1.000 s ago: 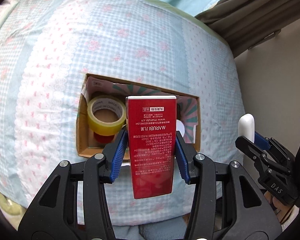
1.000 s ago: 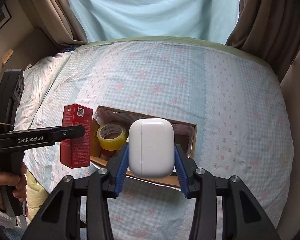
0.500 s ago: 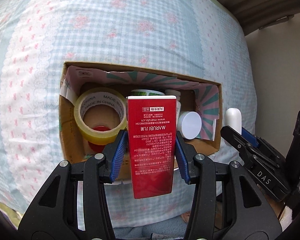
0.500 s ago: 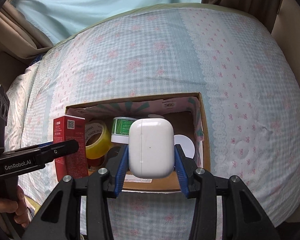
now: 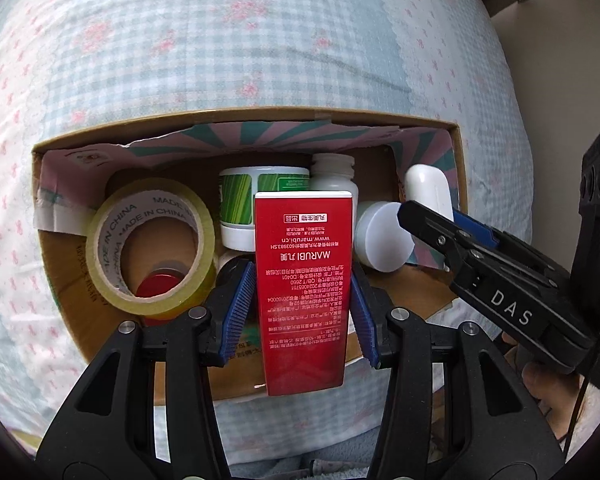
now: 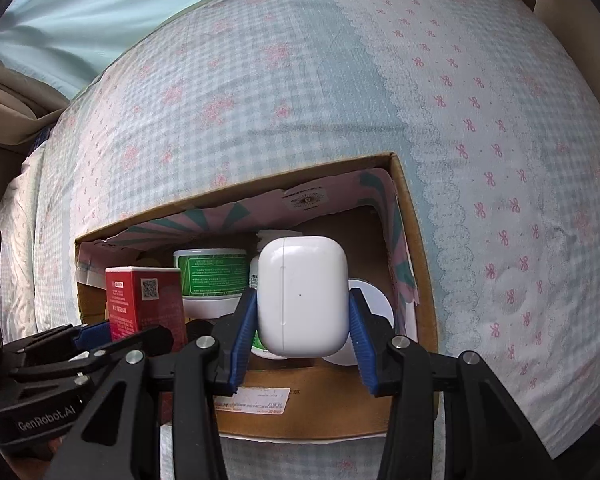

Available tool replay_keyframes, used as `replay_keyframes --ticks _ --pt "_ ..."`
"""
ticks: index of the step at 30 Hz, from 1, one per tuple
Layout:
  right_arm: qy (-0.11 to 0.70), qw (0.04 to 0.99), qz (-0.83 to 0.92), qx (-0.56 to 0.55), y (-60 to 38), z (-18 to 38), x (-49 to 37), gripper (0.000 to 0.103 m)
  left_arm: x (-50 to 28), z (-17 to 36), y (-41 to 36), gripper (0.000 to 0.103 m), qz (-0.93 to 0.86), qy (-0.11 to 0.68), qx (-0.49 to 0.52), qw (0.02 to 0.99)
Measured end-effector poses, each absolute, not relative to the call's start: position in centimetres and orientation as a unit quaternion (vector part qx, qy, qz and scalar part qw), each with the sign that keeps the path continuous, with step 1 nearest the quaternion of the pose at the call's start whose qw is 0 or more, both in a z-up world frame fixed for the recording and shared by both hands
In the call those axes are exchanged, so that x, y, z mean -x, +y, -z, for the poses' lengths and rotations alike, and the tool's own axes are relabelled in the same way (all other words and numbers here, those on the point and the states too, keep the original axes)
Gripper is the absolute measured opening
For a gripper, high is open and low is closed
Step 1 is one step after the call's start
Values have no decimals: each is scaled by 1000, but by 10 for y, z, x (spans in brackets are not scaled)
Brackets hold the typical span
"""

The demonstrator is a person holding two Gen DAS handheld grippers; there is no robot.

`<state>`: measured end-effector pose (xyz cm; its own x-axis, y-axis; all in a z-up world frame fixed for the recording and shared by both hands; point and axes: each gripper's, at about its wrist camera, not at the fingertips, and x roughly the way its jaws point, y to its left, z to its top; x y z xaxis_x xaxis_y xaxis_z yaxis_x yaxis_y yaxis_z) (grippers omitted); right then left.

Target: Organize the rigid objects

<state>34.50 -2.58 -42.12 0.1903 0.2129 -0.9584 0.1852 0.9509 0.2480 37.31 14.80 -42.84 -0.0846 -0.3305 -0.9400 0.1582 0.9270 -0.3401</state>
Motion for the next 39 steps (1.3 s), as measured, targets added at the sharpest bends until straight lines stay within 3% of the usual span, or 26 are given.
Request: replay_keyframes --ticks 1,2,3,4,6,8,16,23,30,39 --pt "638 753 -8 -163 -27 423 -347 41 -373 426 145 46 188 710 55 677" --pt "639 751 -5 -169 -29 424 -348 41 -372 422 143 67 193 703 46 683" --pt "638 749 -5 -178 -31 424 -349 48 -371 417 142 101 195 696 36 691" --pt "636 748 -7 -190 -34 423 -349 56 -369 411 142 102 197 688 30 697" --pt "629 750 -2 -202 -38 418 -347 95 -364 404 145 103 203 686 18 699" --pt "627 751 3 -208 -42 412 -344 103 -359 402 150 103 195 686 6 701" --pt "619 757 5 -209 -44 394 -327 103 -341 386 169 103 167 678 22 715" --pt "597 780 -14 -186 -37 349 -307 103 -318 341 177 103 165 639 24 751" --pt "558 820 -25 -128 -30 264 -275 103 -296 250 197 103 141 558 7 817" --pt "431 900 -28 -61 -24 115 -217 103 -235 102 210 103 112 406 15 907"
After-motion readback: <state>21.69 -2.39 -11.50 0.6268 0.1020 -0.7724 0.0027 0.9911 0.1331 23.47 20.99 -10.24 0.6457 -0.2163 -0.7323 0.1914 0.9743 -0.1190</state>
